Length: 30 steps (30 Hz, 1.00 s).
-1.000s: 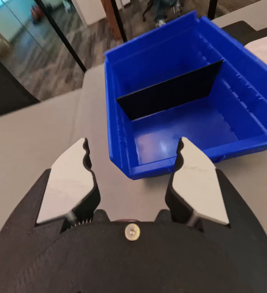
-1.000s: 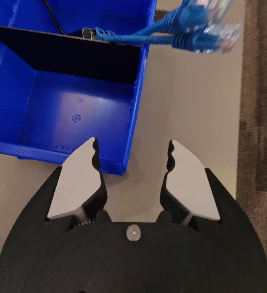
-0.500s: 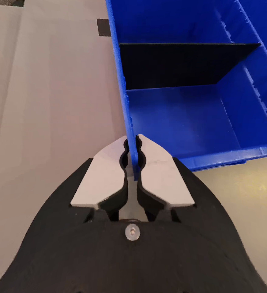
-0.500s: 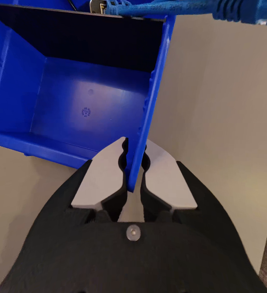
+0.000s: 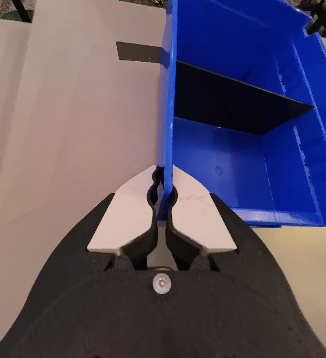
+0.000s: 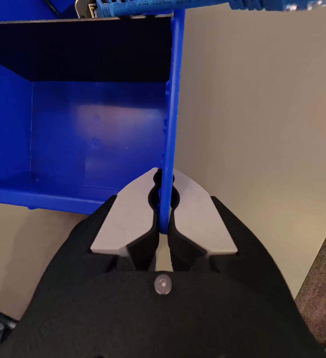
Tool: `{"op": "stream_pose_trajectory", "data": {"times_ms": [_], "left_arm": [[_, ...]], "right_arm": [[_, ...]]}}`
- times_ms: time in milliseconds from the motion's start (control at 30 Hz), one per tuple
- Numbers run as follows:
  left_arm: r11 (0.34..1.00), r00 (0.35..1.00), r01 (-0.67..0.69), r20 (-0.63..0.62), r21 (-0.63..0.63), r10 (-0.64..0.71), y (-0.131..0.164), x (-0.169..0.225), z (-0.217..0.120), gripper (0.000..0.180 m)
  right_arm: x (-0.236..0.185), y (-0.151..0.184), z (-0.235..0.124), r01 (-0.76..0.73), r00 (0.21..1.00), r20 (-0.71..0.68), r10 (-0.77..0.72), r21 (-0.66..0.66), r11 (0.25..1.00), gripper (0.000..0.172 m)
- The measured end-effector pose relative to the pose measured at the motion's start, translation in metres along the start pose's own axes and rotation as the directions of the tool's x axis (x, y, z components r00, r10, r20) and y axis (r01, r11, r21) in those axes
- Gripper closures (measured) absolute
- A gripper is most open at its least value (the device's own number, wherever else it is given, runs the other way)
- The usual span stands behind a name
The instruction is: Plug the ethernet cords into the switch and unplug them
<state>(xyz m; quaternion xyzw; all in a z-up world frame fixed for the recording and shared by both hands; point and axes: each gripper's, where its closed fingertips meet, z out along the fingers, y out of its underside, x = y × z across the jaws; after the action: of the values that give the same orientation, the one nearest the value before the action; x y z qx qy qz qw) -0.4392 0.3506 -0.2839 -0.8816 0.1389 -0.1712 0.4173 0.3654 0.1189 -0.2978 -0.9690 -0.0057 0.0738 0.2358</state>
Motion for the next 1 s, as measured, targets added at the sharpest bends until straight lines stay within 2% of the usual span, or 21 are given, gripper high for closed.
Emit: {"op": "stream_pose_trajectory", "data": {"times_ms": [267,600,833,1000], "left_arm": [[0.997,0.999,-0.049,0.0,0.058,0.049,-0.013,0.001,-0.036,0.175],[0.977,0.991,-0.13,0.019,0.168,0.129,-0.012,0.01,-0.085,0.174],[0.955,0.993,-0.117,0.041,0.272,0.11,-0.017,0.002,-0.134,0.173],[0.948,0.993,-0.112,0.073,0.299,0.094,-0.009,-0.012,-0.165,0.173]], "right_arm": [[-0.028,0.022,-0.022,0.053,0.998,0.019,-0.052,-0.062,0.997,0.167],[-0.091,0.061,-0.035,0.182,0.981,0.087,-0.174,-0.089,0.979,0.167],[-0.144,0.074,-0.022,0.314,0.94,0.154,-0.304,-0.051,0.948,0.166],[-0.195,0.067,-0.003,0.388,0.902,0.214,-0.374,-0.026,0.921,0.166]]}}
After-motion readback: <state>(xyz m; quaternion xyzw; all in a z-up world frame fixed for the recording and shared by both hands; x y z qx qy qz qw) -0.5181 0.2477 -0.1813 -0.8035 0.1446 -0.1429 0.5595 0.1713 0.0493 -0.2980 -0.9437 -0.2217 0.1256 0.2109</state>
